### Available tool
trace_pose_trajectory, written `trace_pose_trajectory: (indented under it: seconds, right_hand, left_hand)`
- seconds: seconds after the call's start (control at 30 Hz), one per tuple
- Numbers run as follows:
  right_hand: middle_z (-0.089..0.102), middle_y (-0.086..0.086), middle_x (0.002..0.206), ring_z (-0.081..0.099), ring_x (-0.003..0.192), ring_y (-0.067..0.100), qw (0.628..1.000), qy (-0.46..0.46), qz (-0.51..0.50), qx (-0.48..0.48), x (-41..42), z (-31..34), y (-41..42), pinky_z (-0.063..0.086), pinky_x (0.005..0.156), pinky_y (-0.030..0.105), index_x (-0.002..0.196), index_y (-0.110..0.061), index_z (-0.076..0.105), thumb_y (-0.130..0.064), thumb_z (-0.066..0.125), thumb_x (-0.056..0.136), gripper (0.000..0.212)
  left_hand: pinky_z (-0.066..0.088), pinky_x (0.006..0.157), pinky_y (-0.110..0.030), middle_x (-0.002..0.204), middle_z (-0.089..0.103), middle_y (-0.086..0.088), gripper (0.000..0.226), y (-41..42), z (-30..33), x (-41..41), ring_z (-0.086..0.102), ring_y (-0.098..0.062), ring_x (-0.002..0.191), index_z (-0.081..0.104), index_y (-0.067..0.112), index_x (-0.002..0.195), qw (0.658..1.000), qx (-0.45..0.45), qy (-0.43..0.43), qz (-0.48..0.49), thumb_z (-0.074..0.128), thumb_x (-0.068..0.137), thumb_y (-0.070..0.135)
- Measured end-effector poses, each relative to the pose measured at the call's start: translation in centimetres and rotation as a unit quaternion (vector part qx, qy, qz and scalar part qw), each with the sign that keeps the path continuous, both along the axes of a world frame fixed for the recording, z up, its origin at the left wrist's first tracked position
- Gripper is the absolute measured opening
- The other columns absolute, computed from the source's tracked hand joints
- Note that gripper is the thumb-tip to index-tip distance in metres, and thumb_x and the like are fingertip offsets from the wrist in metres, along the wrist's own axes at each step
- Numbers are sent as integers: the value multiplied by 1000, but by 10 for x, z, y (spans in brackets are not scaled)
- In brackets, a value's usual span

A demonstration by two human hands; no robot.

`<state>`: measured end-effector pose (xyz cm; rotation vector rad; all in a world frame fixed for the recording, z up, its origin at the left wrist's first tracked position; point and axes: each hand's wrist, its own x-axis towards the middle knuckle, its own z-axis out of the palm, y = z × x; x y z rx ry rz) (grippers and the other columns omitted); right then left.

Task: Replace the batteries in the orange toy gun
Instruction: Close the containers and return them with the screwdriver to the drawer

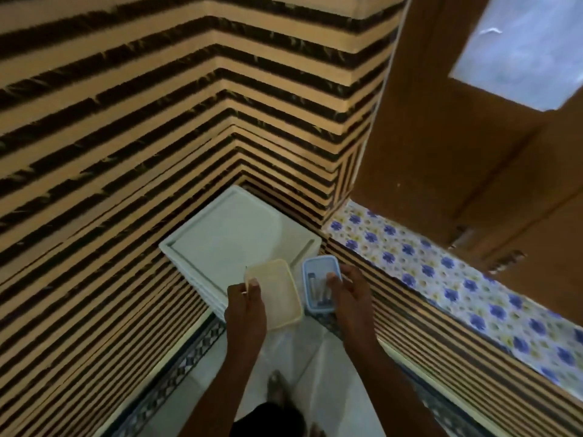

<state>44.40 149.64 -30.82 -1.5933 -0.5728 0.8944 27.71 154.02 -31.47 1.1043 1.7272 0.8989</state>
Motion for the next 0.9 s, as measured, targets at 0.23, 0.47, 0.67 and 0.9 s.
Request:
trace_pose_trajectory:
  seconds: [0.23, 0.47, 0.67, 0.9]
  right_hand:
    - [67, 18, 115, 69, 101, 35, 991, -59, 113, -51, -4, -53, 108, 60, 82, 52, 115, -17, 61, -15, 62, 102, 13]
    - [59, 17, 95, 65, 89, 35, 963, -154, 190, -118, -2, -91, 188, 50, 69, 41, 98, -9, 44, -16, 63, 100, 21]
    - [59, 12, 97, 58, 92, 24, 933, -218, 241, -157, 7, -115, 248, 44, 75, 32, 101, -9, 46, -14, 59, 102, 14]
    - [65, 24, 102, 65, 95, 37, 900, -303, 279, -143, 12, -144, 279, 56, 80, 46, 108, 5, 59, -12, 63, 96, 21]
  left_hand:
    - [49, 77, -41, 99, 55, -10, 28, 78, -35, -11, 62, -36, 97, 41, 8, 109, 996, -57, 30, 59, 42, 109, 35]
    - [46, 91, -47, 137, 51, -34, 44, 128, -62, 2, 56, -48, 122, 29, -6, 135, 980, -149, 44, 121, 38, 111, 29]
    - [49, 90, -49, 133, 56, -36, 37, 156, -86, 30, 59, -51, 117, 30, 2, 123, 969, -164, 46, 181, 36, 110, 35]
    - [42, 99, -53, 123, 47, -25, 36, 162, -104, 48, 48, -46, 121, 32, 4, 116, 964, -137, 103, 203, 39, 107, 39]
